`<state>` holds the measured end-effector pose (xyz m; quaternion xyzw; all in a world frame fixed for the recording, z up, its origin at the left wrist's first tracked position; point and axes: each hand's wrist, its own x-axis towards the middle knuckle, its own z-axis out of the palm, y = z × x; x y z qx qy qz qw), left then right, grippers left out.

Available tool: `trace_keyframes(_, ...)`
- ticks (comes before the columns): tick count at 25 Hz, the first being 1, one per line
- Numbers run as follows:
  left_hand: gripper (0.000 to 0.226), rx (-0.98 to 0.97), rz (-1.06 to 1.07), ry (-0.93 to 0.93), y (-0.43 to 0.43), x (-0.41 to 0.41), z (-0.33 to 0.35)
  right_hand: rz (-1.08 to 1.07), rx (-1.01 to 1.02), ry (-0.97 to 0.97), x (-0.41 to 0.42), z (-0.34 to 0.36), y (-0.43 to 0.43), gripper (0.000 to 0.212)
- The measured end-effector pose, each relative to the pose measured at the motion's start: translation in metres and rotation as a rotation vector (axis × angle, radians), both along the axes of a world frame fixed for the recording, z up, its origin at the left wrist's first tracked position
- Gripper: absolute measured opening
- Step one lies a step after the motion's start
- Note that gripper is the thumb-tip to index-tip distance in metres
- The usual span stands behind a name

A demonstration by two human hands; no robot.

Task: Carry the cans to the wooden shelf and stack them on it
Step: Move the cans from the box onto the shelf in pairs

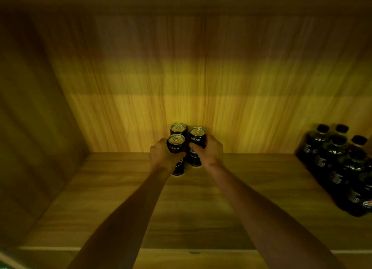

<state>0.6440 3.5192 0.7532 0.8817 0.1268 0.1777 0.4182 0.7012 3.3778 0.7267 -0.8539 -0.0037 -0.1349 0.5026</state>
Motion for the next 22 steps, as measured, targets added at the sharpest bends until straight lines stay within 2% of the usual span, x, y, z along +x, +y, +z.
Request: trace_keyframes(22, 0.059, -0.002, -0.014, 0.010, 0.003, 0.006, -0.003, 0.028, -0.082, -0.020, 0.012, -0.002, 0.009, 0.050)
